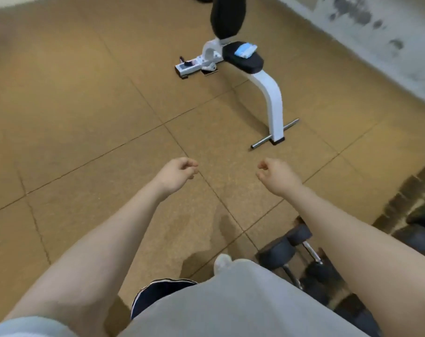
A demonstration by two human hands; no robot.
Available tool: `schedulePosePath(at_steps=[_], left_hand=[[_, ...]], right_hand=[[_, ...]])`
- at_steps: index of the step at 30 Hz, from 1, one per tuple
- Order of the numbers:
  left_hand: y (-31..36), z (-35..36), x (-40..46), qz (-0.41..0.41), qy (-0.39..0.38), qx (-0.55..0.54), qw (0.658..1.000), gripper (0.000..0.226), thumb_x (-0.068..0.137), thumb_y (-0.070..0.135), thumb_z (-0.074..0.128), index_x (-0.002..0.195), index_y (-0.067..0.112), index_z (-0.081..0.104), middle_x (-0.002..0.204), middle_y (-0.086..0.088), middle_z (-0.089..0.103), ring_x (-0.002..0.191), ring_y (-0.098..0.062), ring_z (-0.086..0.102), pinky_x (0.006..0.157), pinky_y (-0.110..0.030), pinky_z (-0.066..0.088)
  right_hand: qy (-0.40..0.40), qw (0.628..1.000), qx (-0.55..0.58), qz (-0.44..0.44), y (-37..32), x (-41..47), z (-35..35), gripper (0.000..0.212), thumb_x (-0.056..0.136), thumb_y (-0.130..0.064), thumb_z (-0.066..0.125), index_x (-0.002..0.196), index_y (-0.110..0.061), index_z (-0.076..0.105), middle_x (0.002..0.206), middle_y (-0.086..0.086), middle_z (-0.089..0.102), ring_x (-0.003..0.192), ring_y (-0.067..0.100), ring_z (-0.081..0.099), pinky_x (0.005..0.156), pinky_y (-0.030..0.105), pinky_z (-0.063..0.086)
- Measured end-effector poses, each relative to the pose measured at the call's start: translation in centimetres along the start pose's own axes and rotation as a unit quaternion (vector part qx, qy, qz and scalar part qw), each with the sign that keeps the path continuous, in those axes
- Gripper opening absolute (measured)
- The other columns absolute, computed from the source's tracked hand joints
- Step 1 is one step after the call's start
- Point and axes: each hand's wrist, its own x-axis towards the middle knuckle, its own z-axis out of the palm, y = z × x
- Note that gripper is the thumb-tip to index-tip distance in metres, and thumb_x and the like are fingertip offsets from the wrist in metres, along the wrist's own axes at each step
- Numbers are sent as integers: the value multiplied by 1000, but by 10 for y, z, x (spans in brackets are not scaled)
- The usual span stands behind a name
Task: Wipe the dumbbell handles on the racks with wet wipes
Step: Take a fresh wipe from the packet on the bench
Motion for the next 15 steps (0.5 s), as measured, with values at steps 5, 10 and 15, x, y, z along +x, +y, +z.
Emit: schedulePosePath(at_steps=[5, 10, 15], left_hand=[[78, 43, 77, 58, -53, 55, 995, 19, 93, 20, 49, 111, 16, 57, 105, -3, 64, 95, -18, 61, 89, -32, 44], [119, 53, 161, 73, -72, 128, 986, 25, 93, 20, 50, 115, 12, 57, 101, -4, 63, 95, -20, 61, 85, -28, 43], [157, 40, 278, 57, -85, 60, 993, 20, 92, 17, 51, 112, 14, 56, 95, 3, 63, 84, -13, 60, 76, -27, 47]], right_hand=[[16, 999, 22, 21, 69, 37, -51, 29, 94, -22, 50, 120, -10, 53, 121, 9, 56, 108, 23, 54, 87, 31, 44], [19, 999, 30, 37, 93, 109, -74, 29, 94, -21, 48, 120, -11, 53, 121, 8, 57, 109, 22, 54, 86, 30, 44], [10, 1000, 4, 21, 94, 226, -102, 26, 94, -17, 45, 117, -9, 54, 119, 10, 58, 103, 26, 57, 86, 38, 49]])
